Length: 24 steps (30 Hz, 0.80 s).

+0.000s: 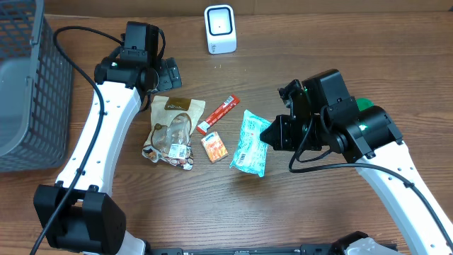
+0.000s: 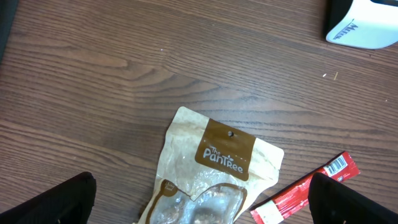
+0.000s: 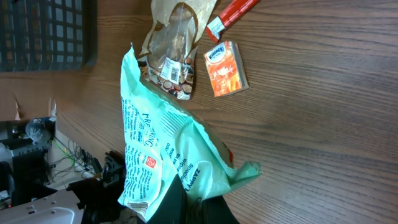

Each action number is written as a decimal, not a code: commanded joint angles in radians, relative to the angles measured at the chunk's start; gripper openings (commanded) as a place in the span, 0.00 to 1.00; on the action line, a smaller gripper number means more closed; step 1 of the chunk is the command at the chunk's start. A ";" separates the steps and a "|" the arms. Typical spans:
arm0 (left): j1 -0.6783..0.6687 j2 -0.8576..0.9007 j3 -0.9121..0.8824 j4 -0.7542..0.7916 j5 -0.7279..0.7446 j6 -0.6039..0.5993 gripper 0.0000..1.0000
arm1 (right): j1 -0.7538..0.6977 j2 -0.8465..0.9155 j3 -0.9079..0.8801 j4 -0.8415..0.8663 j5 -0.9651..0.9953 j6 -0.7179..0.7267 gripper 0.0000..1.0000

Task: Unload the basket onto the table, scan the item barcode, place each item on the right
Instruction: 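Lower the right gripper and grasp the mint wipes pack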

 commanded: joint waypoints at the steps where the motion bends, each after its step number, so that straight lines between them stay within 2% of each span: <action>1: -0.002 -0.001 0.013 0.001 -0.006 -0.006 1.00 | -0.004 -0.020 0.007 0.010 -0.005 0.003 0.04; 7: -0.002 -0.001 0.013 0.001 -0.006 -0.006 1.00 | -0.004 -0.019 0.007 0.010 0.002 -0.004 0.04; 12: -0.002 -0.001 0.013 0.001 -0.006 -0.006 1.00 | -0.004 0.001 0.006 0.009 0.082 -0.008 0.04; 17: -0.002 -0.001 0.013 0.001 -0.006 -0.006 1.00 | -0.004 0.024 0.000 0.026 0.082 -0.090 0.04; 24: -0.002 -0.001 0.013 0.001 -0.006 -0.006 1.00 | -0.004 0.058 -0.056 0.173 0.139 -0.119 0.04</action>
